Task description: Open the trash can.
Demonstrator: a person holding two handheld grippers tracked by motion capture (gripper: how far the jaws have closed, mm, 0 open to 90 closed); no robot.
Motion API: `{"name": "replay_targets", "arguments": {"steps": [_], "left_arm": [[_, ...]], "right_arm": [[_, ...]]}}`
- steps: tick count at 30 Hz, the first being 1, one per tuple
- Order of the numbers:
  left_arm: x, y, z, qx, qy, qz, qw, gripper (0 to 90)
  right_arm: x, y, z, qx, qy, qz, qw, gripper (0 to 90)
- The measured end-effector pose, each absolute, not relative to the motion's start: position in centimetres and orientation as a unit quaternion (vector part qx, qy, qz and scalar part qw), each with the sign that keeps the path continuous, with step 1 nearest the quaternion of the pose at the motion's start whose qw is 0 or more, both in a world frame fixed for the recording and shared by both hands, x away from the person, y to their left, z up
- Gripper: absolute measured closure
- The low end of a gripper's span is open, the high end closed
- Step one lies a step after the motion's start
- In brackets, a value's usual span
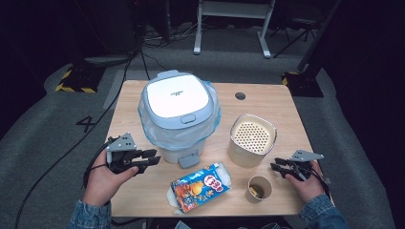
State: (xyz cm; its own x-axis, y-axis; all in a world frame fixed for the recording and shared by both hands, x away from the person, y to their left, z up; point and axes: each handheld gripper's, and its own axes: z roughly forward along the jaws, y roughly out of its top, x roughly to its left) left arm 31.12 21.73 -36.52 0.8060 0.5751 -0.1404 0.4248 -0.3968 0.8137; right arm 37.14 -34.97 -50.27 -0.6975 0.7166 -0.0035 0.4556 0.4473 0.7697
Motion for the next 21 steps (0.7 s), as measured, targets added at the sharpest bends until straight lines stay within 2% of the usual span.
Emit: {"name": "replay_targets", "arguments": {"steps": [3, 5, 12, 15, 17, 21], "left_arm": [[30.8, 21.2, -35.4, 0.833, 0.288, 0.088, 0.464, 65.2], [30.7, 20.9, -34.6, 0.834, 0.285, 0.094, 0.463, 62.6], [30.5, 19.7, -31.8, 0.829, 0.268, 0.111, 0.478, 61.4], [30.8, 19.3, -30.7, 0.82, 0.26, 0.114, 0.498, 61.1], [31.0, 19.0, -30.0, 0.807, 0.255, 0.122, 0.519, 57.0], [31.5, 18.4, -29.0, 0.793, 0.246, 0.114, 0.546, 59.0]], "right_arm": [[37.1, -35.0, -50.3, 0.351, 0.834, 0.392, 0.167, 71.0], [37.1, -35.0, -50.3, 0.349, 0.835, 0.393, 0.165, 76.5], [37.2, -35.2, -50.3, 0.355, 0.833, 0.396, 0.153, 89.5], [37.2, -35.2, -50.3, 0.354, 0.833, 0.397, 0.151, 90.0], [37.3, -35.2, -50.3, 0.356, 0.832, 0.398, 0.15, 90.0], [37.3, -35.3, -50.3, 0.36, 0.831, 0.4, 0.145, 90.0]]}}
